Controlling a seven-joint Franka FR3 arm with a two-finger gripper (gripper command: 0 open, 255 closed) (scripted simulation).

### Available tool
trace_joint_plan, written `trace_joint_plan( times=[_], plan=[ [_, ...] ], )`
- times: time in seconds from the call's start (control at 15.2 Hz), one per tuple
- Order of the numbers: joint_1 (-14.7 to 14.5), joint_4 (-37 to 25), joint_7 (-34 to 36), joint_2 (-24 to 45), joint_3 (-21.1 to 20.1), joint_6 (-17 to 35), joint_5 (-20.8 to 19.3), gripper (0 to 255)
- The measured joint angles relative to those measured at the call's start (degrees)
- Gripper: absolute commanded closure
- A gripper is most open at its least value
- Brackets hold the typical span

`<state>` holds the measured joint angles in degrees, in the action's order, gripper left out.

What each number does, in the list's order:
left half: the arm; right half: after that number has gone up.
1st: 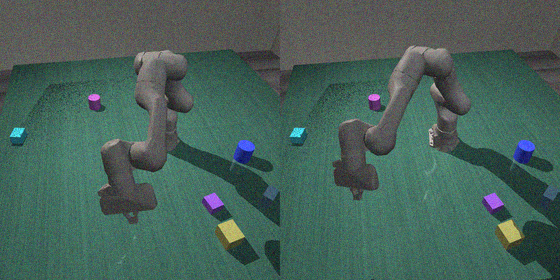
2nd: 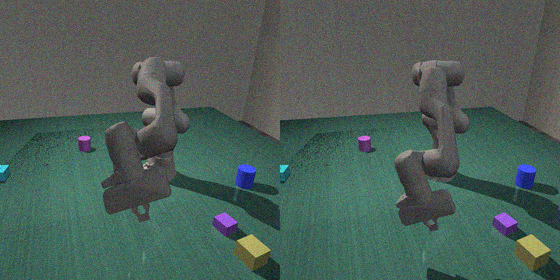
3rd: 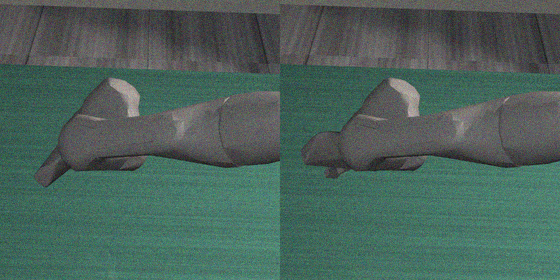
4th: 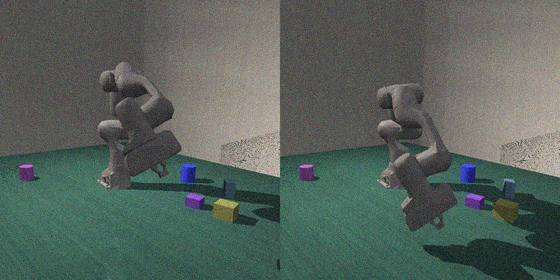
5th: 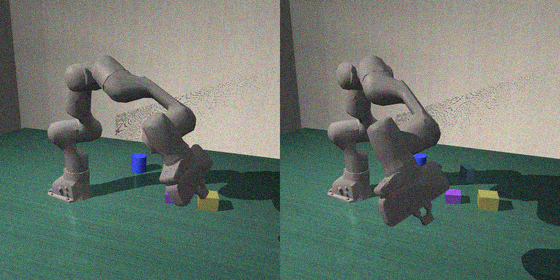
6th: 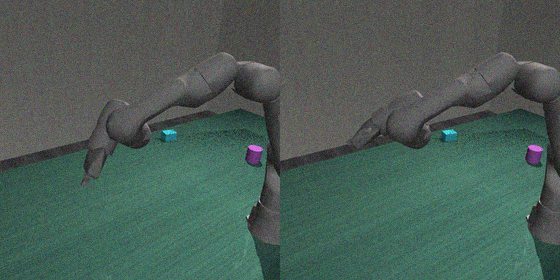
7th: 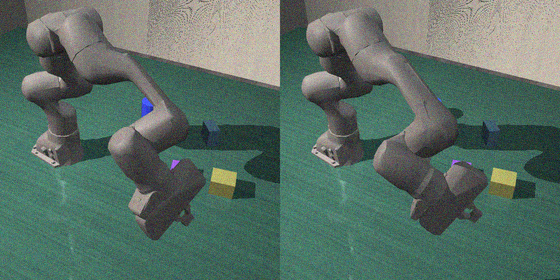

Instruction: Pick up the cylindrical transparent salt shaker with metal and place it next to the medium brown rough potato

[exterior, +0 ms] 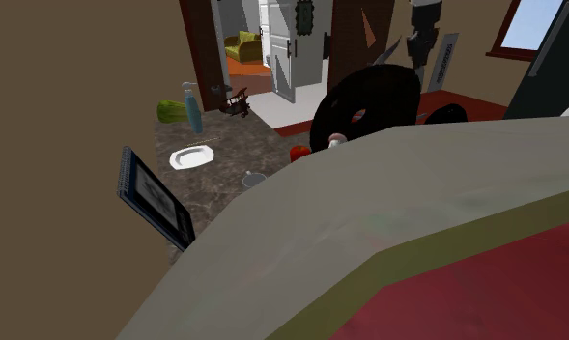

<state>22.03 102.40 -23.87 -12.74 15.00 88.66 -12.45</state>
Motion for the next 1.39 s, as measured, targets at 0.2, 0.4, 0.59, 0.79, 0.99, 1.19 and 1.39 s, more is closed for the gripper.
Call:
trace_joint_plan(
  times=[0.2,0.4,0.59,0.79,0.99,1.19,1.39],
  plan=[
    [-0.06,6.37,8.12,-3.92,-2.17,3.12,-0.77,0],
    [0.01,13.77,20.12,-8.22,-5.7,6.86,-1.33,0],
    [0.19,20.78,32.88,-11.48,-9.84,10.98,-1.53,0],
    [0.63,26.23,45.24,-13.04,-13.81,15.07,-1.68,0],
    [1.07,29.95,57.58,-13.34,-18.06,18.39,-1.81,0],
    [1.65,31.06,70.41,-10.53,-22.52,21.77,-2.37,0],
    [2.36,30.85,83.68,-6.3,-26.98,24.68,-3.72,0]
  ],
)
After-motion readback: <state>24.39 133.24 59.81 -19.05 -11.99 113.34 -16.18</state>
